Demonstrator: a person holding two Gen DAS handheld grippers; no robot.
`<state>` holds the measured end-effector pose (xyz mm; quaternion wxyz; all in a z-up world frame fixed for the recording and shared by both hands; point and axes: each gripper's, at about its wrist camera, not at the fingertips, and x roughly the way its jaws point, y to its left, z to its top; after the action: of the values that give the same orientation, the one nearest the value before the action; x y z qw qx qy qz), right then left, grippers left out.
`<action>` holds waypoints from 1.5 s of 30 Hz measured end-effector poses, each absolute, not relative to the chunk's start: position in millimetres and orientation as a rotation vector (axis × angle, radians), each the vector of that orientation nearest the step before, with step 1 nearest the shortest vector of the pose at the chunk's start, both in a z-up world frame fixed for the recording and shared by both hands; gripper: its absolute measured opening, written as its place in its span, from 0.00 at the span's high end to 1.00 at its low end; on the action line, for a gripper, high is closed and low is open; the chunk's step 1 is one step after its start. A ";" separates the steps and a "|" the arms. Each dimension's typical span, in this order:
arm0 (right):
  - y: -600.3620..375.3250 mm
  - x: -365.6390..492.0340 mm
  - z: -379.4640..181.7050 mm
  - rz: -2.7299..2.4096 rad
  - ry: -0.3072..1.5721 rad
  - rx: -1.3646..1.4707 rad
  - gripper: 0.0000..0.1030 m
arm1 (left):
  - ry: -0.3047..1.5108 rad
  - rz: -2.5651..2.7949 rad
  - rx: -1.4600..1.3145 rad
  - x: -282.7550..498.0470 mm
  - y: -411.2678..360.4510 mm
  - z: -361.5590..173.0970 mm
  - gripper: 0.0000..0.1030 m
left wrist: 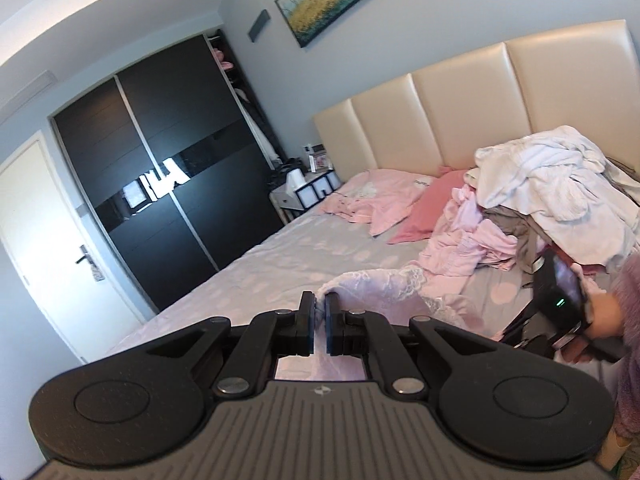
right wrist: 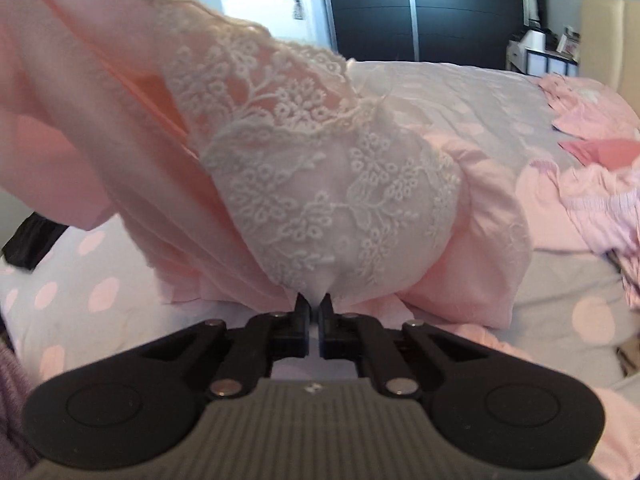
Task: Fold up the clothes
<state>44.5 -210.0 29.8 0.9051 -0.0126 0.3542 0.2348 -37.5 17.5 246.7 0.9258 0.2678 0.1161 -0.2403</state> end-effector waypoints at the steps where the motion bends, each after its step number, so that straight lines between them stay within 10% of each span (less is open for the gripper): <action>1: -213.6 40.9 39.7 0.506 0.732 -0.039 0.98 | 0.236 -0.485 0.545 -40.3 21.6 251.2 0.97; 9: -259.6 10.5 155.0 0.578 0.681 -0.172 0.98 | 0.230 -0.412 0.501 -54.7 57.0 280.4 0.97; 16: -276.7 40.5 167.1 0.577 0.747 -0.219 0.98 | 0.457 -0.393 0.498 -9.9 80.9 203.9 0.97; 27: -252.7 119.9 57.2 0.484 0.909 -0.363 0.97 | 0.697 -0.413 0.518 54.2 82.0 40.4 0.97; 32: -261.9 142.3 51.0 0.420 0.856 -0.330 0.70 | 0.760 -0.403 0.493 80.7 88.6 6.0 0.97; 45: -227.7 57.0 59.8 0.659 0.632 -0.399 0.60 | 0.775 -0.405 0.498 95.2 86.4 -2.4 0.97</action>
<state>57.0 -227.7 59.8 0.8784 -0.1915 0.3032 0.3160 95.2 86.4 -2.4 0.8760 0.2388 0.3714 -0.1939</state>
